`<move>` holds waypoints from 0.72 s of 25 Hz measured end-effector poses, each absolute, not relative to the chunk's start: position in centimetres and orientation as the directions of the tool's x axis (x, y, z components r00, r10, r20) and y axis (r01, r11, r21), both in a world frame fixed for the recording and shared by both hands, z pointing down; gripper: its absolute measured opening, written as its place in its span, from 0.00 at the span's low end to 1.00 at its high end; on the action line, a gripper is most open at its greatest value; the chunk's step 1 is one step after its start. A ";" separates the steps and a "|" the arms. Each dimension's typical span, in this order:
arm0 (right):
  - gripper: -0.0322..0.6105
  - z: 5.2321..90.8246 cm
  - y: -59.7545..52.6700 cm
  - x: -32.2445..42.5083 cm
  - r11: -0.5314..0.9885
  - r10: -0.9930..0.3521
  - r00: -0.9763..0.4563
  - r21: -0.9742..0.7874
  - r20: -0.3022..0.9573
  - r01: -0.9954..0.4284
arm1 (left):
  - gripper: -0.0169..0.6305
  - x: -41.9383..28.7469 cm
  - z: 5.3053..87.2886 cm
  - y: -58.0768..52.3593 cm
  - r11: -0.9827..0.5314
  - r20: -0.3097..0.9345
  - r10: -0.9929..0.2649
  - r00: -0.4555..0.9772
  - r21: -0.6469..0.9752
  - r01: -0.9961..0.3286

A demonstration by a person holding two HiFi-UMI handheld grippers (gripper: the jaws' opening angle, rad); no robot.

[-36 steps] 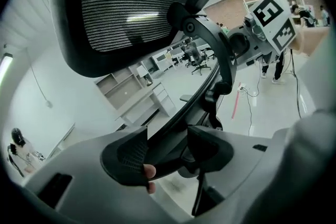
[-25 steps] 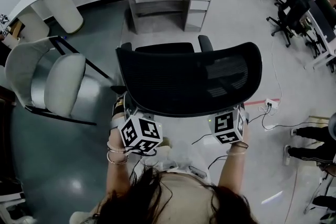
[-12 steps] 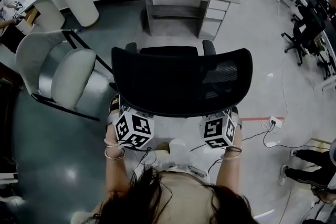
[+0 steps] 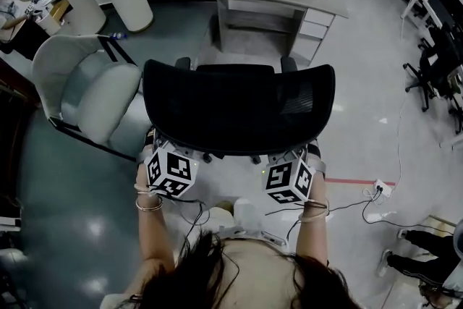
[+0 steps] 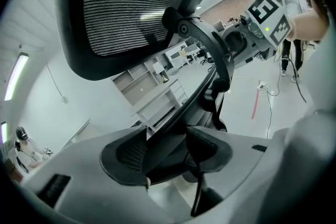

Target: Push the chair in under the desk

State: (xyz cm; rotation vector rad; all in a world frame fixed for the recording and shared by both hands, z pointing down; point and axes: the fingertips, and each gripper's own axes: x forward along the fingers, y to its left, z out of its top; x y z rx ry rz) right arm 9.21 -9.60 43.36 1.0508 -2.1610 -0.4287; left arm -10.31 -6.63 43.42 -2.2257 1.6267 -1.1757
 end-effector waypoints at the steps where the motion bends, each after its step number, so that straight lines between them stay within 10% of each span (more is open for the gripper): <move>1: 0.37 43.4 -9.9 8.9 0.623 -0.783 -0.442 0.557 0.439 -0.550 | 0.37 -10.6 43.4 -6.9 -0.401 0.503 -0.858 0.104 -0.530 -0.747; 18: 0.37 42.8 -11.4 4.8 0.590 -0.807 -0.422 0.547 0.414 -0.593 | 0.37 -14.6 42.7 -9.3 -0.441 0.501 -0.852 0.152 -0.529 -0.726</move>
